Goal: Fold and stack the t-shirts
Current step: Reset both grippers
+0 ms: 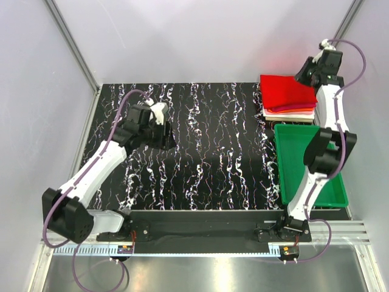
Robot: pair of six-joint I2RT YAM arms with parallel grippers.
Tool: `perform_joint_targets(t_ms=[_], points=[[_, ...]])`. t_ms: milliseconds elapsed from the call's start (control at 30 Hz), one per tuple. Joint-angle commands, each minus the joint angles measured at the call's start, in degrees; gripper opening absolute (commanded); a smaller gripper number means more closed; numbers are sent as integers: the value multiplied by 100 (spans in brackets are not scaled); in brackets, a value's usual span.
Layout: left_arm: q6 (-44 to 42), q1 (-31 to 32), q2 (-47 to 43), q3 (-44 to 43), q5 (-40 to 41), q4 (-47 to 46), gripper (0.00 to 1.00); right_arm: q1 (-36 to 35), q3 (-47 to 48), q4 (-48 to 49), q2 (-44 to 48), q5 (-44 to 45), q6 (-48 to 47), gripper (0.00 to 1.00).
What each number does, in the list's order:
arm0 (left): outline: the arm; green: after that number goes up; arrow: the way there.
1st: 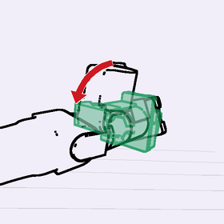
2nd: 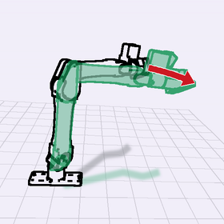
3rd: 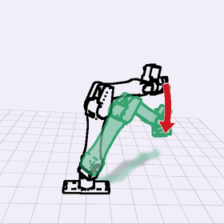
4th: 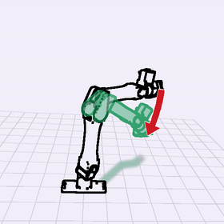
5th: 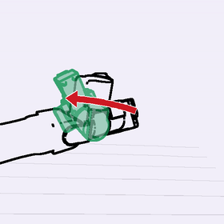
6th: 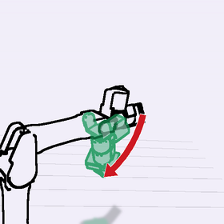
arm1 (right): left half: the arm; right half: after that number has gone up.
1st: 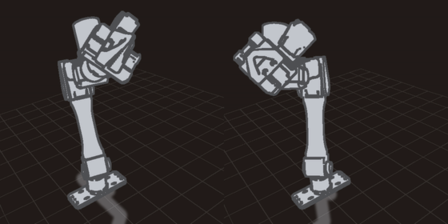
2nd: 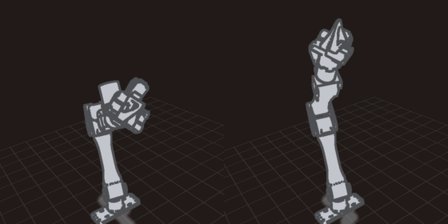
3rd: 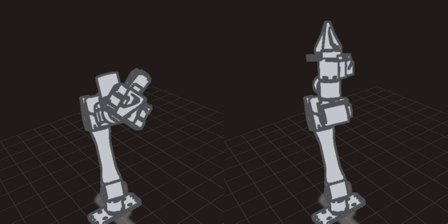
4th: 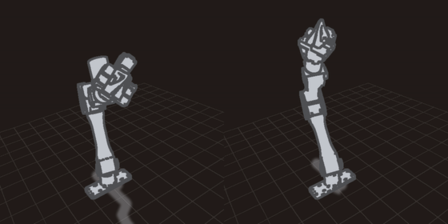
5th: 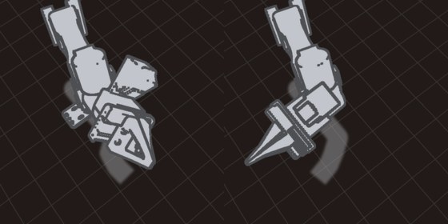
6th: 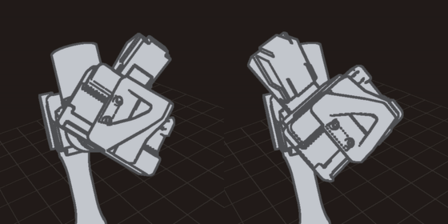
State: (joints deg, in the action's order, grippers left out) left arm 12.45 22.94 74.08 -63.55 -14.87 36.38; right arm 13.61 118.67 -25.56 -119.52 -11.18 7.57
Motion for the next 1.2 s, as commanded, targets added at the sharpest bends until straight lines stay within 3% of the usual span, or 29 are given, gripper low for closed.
perform_joint_targets(t_ms=[0, 200, 233, 300, 367, 433, 467, 567, 833, 1167], points=[[135, 0, -534, -334, -411, -702, 62, -191, -869, -545, 1368, -604, 1324, 29], [144, -193, -1289, -237, -473, -1053, 64, -464, -3479, -660, 3662, -1052, 1853, 37], [144, -211, -1378, -176, -429, -1106, 65, -516, -4039, -678, 4178, -1262, 1879, 45], [196, -228, -1632, 70, -429, -1291, 66, -578, -4543, -696, 4699, -1343, 2028, 51], [275, -237, -1817, 229, -481, -1388, 69, -605, -5107, -713, 5385, -1369, 2221, 63], [302, -237, -1941, 273, -473, -1397, 73, -614, -5467, -748, 5972, -1404, 2257, 83], [302, -237, -2090, 282, -473, -1406, 78, -614, -5547, -862, 6150, -1387, 2196, 99], [276, -228, -2397, 360, -333, -1423, 98, -614, -5662, -1248, 6687, -1237, 2169, 100], [196, -228, -2961, 940, -51, -1441, 99, -614, -5645, -1557, 7364, -719, 2161, 100], [197, -220, -3155, 1011, -130, -1546, 99, -614, -5592, -1557, 7364, -860, 2126, 100]])
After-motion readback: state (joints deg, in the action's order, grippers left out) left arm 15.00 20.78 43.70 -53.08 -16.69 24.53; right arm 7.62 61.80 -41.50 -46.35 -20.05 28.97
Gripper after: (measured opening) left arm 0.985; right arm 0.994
